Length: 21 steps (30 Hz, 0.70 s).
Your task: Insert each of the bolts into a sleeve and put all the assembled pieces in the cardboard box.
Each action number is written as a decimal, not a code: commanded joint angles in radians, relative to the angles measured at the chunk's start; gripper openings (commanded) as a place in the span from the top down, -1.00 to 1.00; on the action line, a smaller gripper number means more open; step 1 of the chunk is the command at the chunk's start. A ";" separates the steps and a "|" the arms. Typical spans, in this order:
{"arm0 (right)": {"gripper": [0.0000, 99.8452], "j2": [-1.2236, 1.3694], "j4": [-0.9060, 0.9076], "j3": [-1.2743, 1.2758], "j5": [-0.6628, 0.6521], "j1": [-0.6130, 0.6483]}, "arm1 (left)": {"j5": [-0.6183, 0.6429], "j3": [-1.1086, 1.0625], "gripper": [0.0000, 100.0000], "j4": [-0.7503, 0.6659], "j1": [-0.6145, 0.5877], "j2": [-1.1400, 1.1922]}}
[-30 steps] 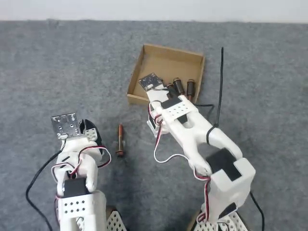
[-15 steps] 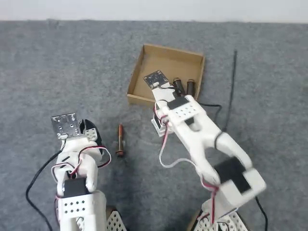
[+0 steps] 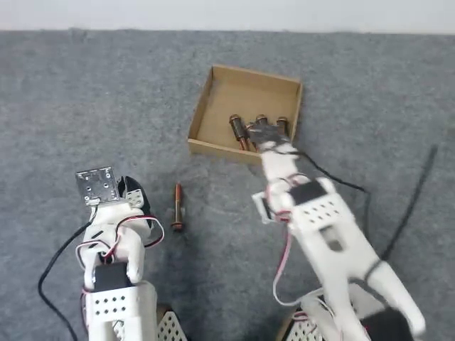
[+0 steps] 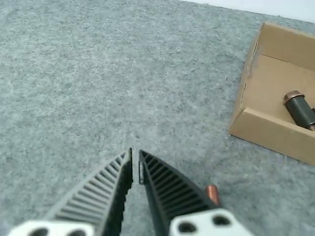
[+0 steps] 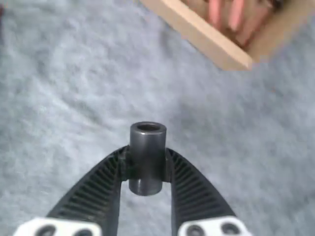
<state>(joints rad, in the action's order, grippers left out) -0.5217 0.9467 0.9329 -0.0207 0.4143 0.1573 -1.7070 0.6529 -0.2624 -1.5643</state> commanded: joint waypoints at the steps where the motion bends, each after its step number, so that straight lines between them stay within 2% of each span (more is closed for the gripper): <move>1: 0.99 -0.159 0.007 0.095 0.011 -0.101 | -0.006 0.015 0.95 -0.018 0.005 -0.011; 5: 0.99 -0.292 0.001 0.213 0.003 -0.211 | -0.043 0.015 0.95 -0.014 0.006 -0.011; 8: 0.99 -0.383 -0.002 0.288 -0.068 -0.262 | -0.107 0.019 0.95 0.028 0.008 -0.015; 13: 0.99 -0.481 -0.051 0.402 -0.109 -0.321 | -0.107 0.093 0.95 0.117 0.014 -0.009; 17: 0.99 -0.498 -0.102 0.450 -0.109 -0.357 | -0.115 0.222 0.95 0.244 0.049 0.035; 21: 0.99 -0.498 -0.108 0.454 -0.109 -0.351 | -0.115 0.437 0.95 0.308 0.057 0.239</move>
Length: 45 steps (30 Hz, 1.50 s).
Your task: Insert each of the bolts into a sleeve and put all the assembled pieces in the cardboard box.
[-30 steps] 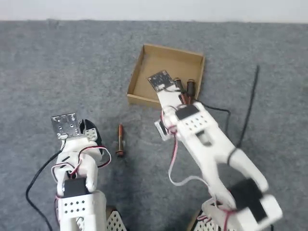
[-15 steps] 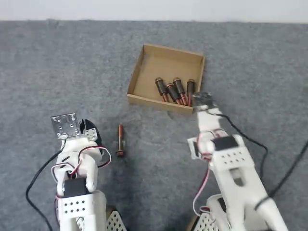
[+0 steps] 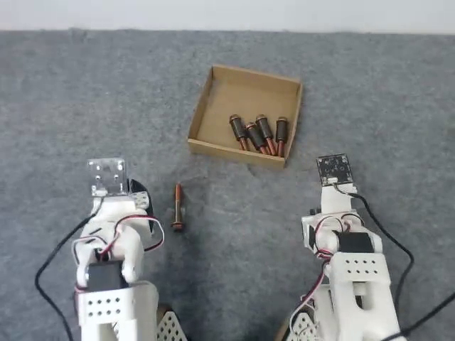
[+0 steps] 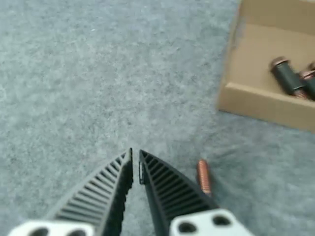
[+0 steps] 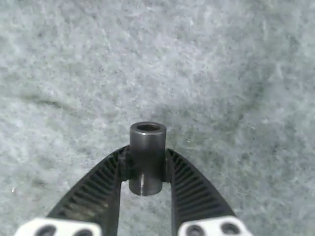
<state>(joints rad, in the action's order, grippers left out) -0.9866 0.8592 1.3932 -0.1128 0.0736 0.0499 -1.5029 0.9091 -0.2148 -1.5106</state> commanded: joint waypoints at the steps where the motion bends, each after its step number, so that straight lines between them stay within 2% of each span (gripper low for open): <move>1: 0.99 -0.033 -0.021 -0.005 -0.017 -0.010 | -0.008 0.289 0.95 0.063 0.012 0.259; 7: 0.99 -0.033 -0.021 -0.005 -0.017 -0.010 | 0.009 0.573 0.95 0.135 0.014 0.695; 11: 0.99 -0.033 -0.021 -0.005 -0.017 -0.010 | 0.103 0.720 0.95 0.209 0.020 0.911; 19: 0.99 -0.033 -0.021 -0.005 -0.017 -0.010 | 0.224 0.906 0.95 0.367 0.218 1.217; 24: 0.99 -0.033 -0.021 -0.003 -0.017 -0.010 | 0.227 0.949 0.95 0.356 0.281 1.333; 30: 0.99 -0.033 -0.021 -0.003 -0.017 -0.010 | 0.224 0.949 0.95 0.262 0.258 1.424; 36: 0.99 -0.033 -0.021 -0.003 -0.017 -0.010 | 0.226 0.949 0.95 0.253 0.261 1.542; 39: 0.99 -0.033 -0.021 -0.003 -0.017 -0.010 | 0.226 0.949 0.95 0.203 0.253 1.583; 45: 0.99 -0.033 -0.021 -0.003 -0.017 -0.010 | 0.226 0.949 0.95 0.184 0.258 1.603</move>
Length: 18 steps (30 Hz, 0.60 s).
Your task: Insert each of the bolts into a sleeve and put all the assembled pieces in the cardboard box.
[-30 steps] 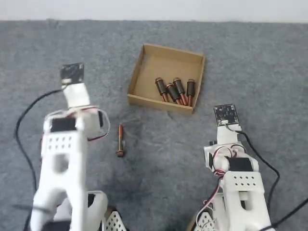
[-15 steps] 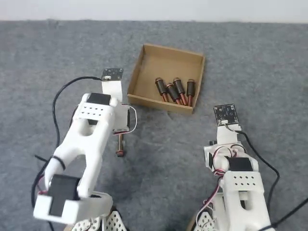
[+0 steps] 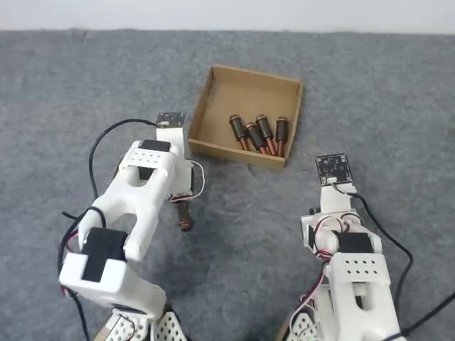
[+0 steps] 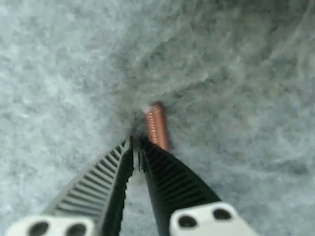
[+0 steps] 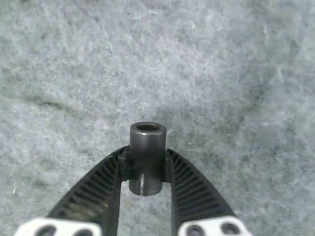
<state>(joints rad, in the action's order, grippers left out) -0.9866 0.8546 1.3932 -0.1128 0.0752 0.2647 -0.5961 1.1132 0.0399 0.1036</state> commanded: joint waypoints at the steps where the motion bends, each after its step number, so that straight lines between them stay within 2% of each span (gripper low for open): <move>1: 0.99 -0.033 -0.016 -0.003 -0.017 -0.012 | 0.011 0.042 0.95 -0.020 0.003 -0.012; 8: 0.99 -0.033 -0.016 -0.003 -0.017 -0.012 | 0.006 0.045 0.95 -0.005 0.009 -0.029; 13: 0.99 -0.033 -0.016 -0.003 -0.017 -0.012 | -0.057 0.031 0.95 0.087 0.035 -0.163; 18: 0.99 -0.033 -0.016 -0.003 -0.017 -0.012 | -0.055 -0.050 0.95 0.086 0.054 -0.255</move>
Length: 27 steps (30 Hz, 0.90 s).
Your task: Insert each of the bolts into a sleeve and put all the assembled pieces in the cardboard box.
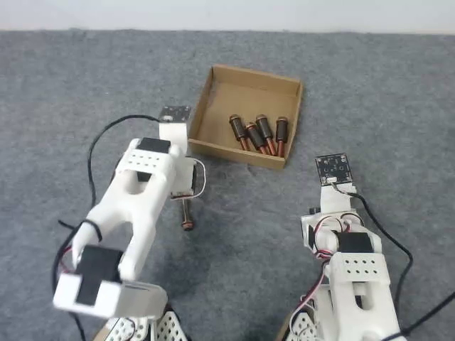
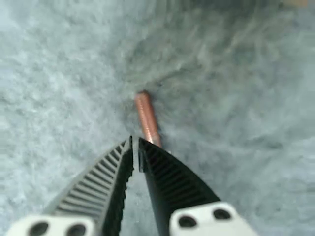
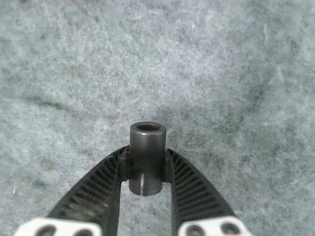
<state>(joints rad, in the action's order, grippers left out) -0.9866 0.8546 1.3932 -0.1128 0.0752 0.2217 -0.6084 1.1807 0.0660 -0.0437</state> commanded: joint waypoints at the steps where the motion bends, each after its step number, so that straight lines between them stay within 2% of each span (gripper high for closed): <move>1: 0.99 -0.033 -0.016 -0.003 -0.017 -0.012 | -0.011 -0.053 0.95 0.018 0.041 -0.114; 5: 0.99 -0.033 -0.016 -0.003 -0.017 -0.012 | 0.052 -0.113 0.95 0.002 0.106 -0.117; 10: 0.99 -0.033 -0.013 -0.002 -0.017 -0.013 | 0.132 -0.220 0.95 -0.163 0.118 -0.124; 17: 0.99 -0.031 -0.013 -0.002 -0.017 -0.015 | 0.137 -0.234 0.95 -0.172 0.066 -0.124; 20: 0.99 -0.031 -0.013 -0.002 -0.017 -0.015 | 0.137 -0.236 0.85 -0.166 0.040 -0.124; 24: 0.99 -0.031 -0.015 -0.002 -0.017 -0.016 | 0.135 -0.263 0.71 -0.143 0.068 -0.124; 27: 0.99 -0.031 -0.015 -0.002 -0.017 -0.016 | 0.135 -0.282 0.73 -0.138 0.091 -0.123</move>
<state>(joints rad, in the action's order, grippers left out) -0.9866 0.8546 1.3993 -0.1128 0.0752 0.3475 -0.8815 1.0319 0.1289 -0.1435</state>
